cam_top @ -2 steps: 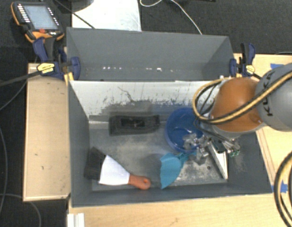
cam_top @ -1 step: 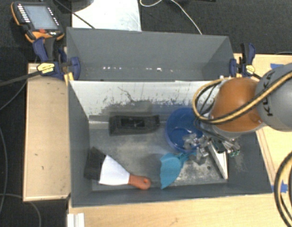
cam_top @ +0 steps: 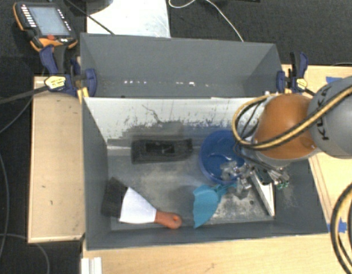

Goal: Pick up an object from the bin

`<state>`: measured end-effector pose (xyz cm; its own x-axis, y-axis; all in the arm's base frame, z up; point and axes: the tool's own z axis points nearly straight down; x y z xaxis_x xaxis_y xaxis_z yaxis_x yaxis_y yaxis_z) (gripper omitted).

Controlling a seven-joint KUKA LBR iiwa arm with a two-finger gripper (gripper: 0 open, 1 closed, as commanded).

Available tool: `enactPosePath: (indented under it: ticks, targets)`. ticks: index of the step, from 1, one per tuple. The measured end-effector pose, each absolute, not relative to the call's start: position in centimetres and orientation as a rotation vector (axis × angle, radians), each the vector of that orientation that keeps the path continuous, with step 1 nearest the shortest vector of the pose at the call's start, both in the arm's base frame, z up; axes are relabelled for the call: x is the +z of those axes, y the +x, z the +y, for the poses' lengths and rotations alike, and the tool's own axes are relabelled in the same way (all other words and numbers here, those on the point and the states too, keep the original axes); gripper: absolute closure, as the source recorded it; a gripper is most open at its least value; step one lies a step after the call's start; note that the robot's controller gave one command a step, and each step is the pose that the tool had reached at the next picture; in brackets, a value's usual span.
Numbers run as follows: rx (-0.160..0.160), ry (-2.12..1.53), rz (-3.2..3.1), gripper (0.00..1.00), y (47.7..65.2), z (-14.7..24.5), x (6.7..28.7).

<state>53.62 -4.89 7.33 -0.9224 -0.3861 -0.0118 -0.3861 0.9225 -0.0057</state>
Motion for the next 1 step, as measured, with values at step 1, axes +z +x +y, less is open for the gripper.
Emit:
enactPosePath:
  ticks: [1]
  targets:
    - [-0.008,-0.681,3.049,1.0,54.25,-5.19,7.91]
